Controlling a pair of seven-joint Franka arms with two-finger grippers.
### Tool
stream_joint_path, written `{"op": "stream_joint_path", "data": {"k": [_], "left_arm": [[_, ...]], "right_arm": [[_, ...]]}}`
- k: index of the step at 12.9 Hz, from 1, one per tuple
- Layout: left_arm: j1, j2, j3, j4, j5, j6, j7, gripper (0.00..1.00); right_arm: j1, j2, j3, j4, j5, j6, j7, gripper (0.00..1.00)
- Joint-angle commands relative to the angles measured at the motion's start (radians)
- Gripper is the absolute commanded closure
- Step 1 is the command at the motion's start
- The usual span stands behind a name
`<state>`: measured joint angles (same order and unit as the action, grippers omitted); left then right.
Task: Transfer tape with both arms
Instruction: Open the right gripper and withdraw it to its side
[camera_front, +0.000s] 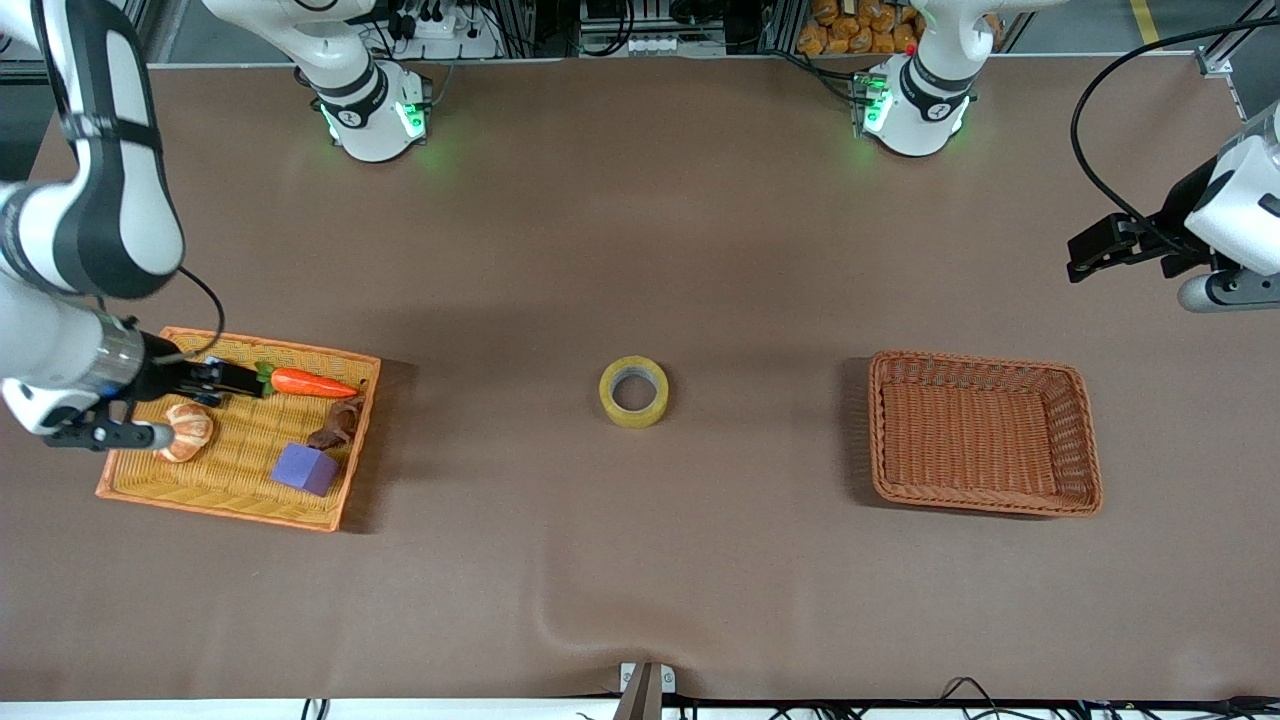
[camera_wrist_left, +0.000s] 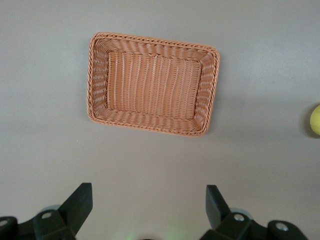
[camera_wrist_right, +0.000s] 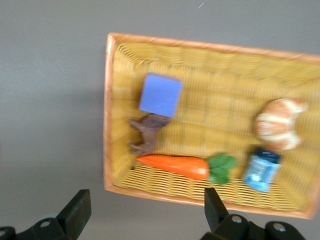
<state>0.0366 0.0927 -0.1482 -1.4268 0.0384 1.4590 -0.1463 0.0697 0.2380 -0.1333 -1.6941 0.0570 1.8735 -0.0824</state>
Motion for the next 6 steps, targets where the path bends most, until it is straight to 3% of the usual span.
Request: {"op": "stream_joint_path", "data": {"k": [1,4,6], "left_arm": [[0.003,-0.007,-0.001,-0.007,-0.02,0.011,0.01,0.0],[-0.02,0.022,-0.014,-0.006,-0.023,0.03,0.005,0.0],[-0.066,0.059,-0.037,-0.006,-0.026,0.069,-0.03,0.0]], "right_arm": [[-0.01,-0.147,0.018,-0.062,-0.078,0.01,-0.058,0.0],[-0.031,-0.233,0.017,-0.044,-0.077,-0.025,-0.105,0.0],[-0.045,-0.229,0.017,0.016,-0.063,-0.12,-0.089,0.0]]}}
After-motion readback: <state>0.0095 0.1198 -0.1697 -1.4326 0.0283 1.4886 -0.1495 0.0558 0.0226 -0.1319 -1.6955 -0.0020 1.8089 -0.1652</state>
